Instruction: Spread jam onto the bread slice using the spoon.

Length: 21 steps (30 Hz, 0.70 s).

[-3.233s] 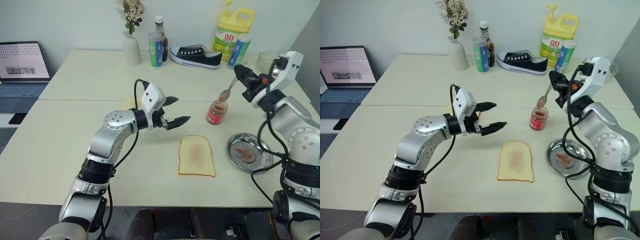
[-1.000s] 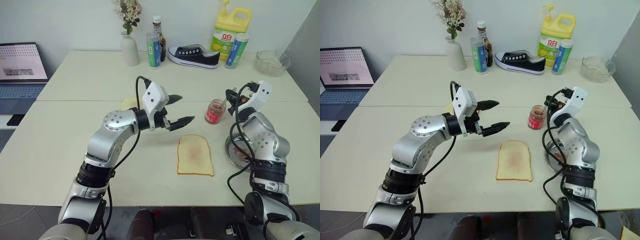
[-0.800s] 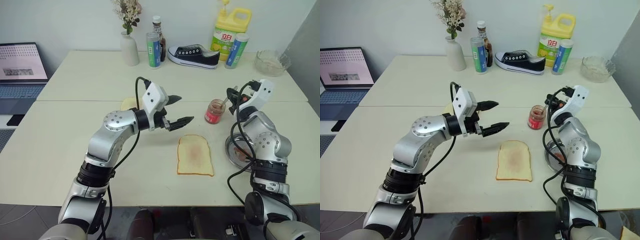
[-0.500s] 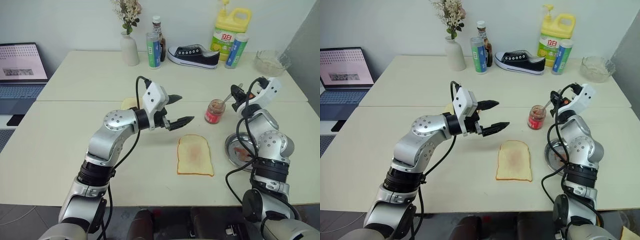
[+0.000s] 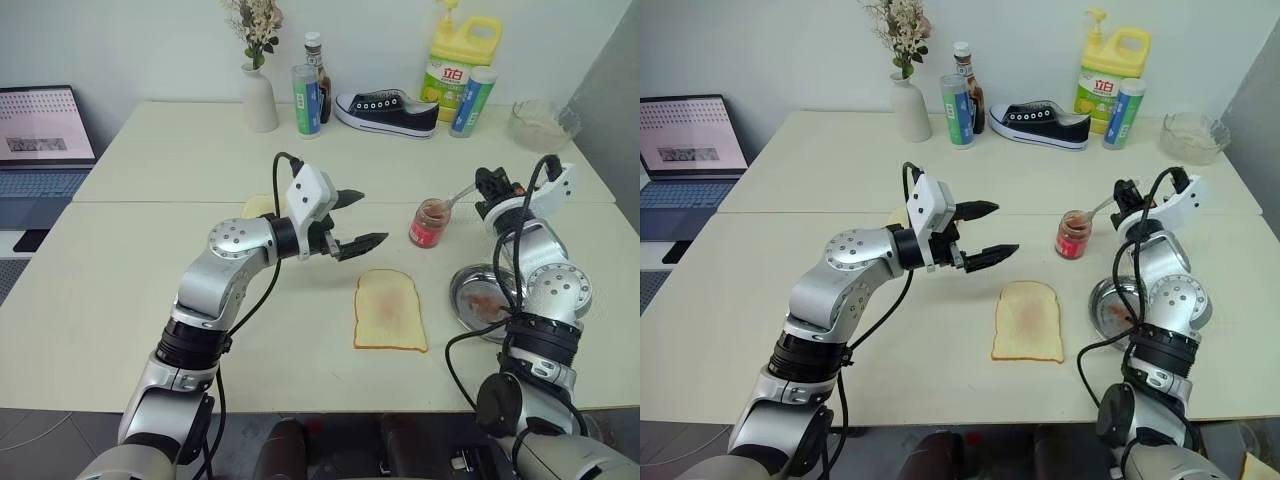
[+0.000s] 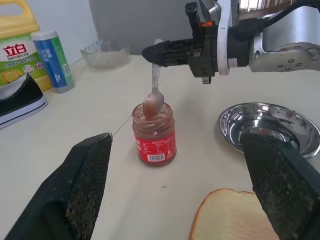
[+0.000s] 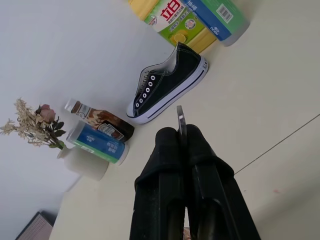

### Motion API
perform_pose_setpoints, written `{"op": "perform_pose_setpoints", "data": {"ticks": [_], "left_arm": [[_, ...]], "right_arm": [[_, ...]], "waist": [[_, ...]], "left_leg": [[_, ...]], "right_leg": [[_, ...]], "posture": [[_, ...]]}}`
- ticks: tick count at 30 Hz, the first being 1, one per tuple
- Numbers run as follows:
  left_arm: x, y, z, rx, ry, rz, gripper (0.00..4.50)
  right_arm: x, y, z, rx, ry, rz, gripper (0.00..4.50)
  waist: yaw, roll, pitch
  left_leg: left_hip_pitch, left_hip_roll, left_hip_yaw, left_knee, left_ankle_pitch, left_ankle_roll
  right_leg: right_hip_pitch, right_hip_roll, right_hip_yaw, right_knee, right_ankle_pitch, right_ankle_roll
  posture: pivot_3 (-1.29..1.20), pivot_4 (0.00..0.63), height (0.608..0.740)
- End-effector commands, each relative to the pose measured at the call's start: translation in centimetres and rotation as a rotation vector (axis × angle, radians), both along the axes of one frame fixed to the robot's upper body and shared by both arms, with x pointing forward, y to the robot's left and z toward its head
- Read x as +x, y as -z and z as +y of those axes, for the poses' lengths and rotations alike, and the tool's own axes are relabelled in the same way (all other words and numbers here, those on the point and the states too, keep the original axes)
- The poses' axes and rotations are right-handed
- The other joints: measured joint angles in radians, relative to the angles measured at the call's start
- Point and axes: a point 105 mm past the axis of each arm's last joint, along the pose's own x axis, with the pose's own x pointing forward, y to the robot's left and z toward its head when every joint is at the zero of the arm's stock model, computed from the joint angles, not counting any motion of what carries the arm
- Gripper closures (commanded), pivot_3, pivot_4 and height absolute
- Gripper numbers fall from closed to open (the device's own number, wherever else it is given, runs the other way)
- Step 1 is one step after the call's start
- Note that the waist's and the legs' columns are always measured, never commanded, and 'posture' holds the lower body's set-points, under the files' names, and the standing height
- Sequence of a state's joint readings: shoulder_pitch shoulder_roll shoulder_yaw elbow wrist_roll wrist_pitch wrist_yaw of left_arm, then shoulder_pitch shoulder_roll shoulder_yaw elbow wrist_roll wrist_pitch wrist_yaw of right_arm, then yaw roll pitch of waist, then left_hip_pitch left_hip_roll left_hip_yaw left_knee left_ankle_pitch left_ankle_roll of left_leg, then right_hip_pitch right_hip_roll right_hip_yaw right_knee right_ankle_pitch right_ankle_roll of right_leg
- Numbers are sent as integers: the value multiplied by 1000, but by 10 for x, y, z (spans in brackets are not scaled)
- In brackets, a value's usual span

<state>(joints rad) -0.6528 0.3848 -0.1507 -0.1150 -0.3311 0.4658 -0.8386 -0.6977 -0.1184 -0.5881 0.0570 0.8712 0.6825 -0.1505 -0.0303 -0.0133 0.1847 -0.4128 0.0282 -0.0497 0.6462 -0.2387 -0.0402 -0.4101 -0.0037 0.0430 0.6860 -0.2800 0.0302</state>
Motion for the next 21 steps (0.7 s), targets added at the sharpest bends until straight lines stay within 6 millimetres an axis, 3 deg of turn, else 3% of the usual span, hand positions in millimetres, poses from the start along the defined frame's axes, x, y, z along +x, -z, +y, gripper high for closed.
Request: {"op": "perform_pose_setpoints", "data": {"ticks": [1, 7, 11, 16, 18, 21], "left_arm": [[-4, -14, -5, -13, 24, -61, 264], [-13, -13, -3, 19, 99, -53, 264], [-27, -13, 4, 58, 199, -28, 264], [-44, 2, 19, 148, 293, 21, 264], [-52, 12, 28, 194, 328, 49, 264], [-64, 20, 34, 228, 369, 83, 264]], "right_arm": [[-2, -21, -7, 85, 21, -78, 4461], [-13, -46, -9, 207, -13, -160, 4461], [-38, -72, 5, 154, -131, -236, 4461], [-74, -86, 49, -135, -356, -296, 4461], [-95, -80, 78, -289, -495, -306, 4461], [-112, -63, 102, -443, -611, -295, 4461]], "waist": [[0, 0, 0], [-1, 0, 0], [-1, 0, 0], [-3, 1, 0], [-5, 1, 0], [-7, 1, 0]], "left_leg": [[0, 0, 0, 0, 0, 0], [1, 0, 0, 0, 0, 0], [1, 0, 0, 0, 0, 0], [1, 1, 0, 0, 0, 0], [2, 1, 0, 0, 0, 0], [3, 2, 0, -1, 0, 1]], "right_leg": [[0, 0, 0, 0, 0, 0], [0, 0, 0, 1, 0, 0], [0, 0, 0, 1, 0, 0], [0, 1, 0, 1, 0, 0], [0, 1, 1, 1, 0, 0], [0, 2, 1, 2, -1, -1]], "posture": [[0, 150, 740], [0, 150, 740], [0, 150, 740], [0, 150, 740], [0, 150, 740], [0, 150, 740]]}}
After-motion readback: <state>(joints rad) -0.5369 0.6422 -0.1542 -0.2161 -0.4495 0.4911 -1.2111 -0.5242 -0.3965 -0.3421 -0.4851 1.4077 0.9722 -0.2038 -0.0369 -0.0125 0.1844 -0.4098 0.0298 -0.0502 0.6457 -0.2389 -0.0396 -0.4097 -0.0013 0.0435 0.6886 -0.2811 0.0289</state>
